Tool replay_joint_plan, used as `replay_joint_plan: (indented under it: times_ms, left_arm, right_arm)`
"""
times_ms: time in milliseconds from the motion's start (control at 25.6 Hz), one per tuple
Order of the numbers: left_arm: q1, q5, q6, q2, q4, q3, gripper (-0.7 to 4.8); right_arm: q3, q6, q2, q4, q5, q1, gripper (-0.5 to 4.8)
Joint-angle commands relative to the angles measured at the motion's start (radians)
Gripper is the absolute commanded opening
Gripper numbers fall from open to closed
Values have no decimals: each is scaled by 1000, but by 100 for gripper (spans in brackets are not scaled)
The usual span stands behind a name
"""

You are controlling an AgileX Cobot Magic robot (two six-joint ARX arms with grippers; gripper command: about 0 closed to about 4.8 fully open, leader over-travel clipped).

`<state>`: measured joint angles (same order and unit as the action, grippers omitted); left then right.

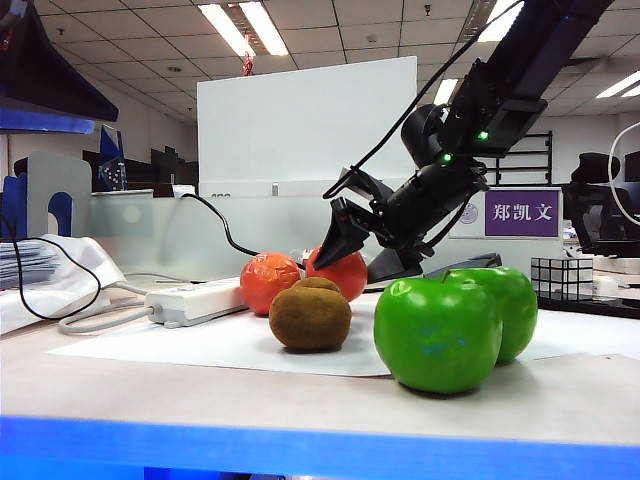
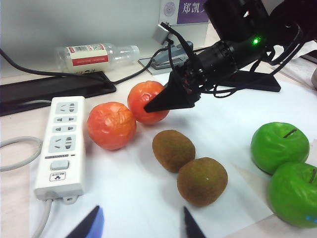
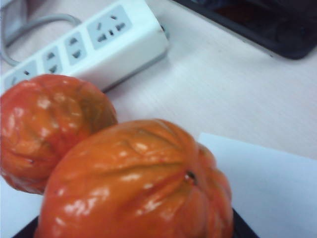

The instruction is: Put the same fruits together.

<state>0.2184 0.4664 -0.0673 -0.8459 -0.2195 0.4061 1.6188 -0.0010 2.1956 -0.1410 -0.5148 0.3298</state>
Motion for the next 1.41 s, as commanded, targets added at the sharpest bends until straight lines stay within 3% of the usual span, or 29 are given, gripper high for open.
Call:
replay_joint_plan:
  times_ms: [39,234,1407]
  left_arm:
    - [-2,-2,-4,2,-3,5,205]
    - [-2,-2,-4,2,-3,5,205]
    - [-2,-2,-4,2,2,5,205]
  right_arm:
    - [6,-4,-5,3,32,1,305]
    - [6,-3,-5,-13,69,1,479]
    - [8,8,-29,-12,36,-3,479]
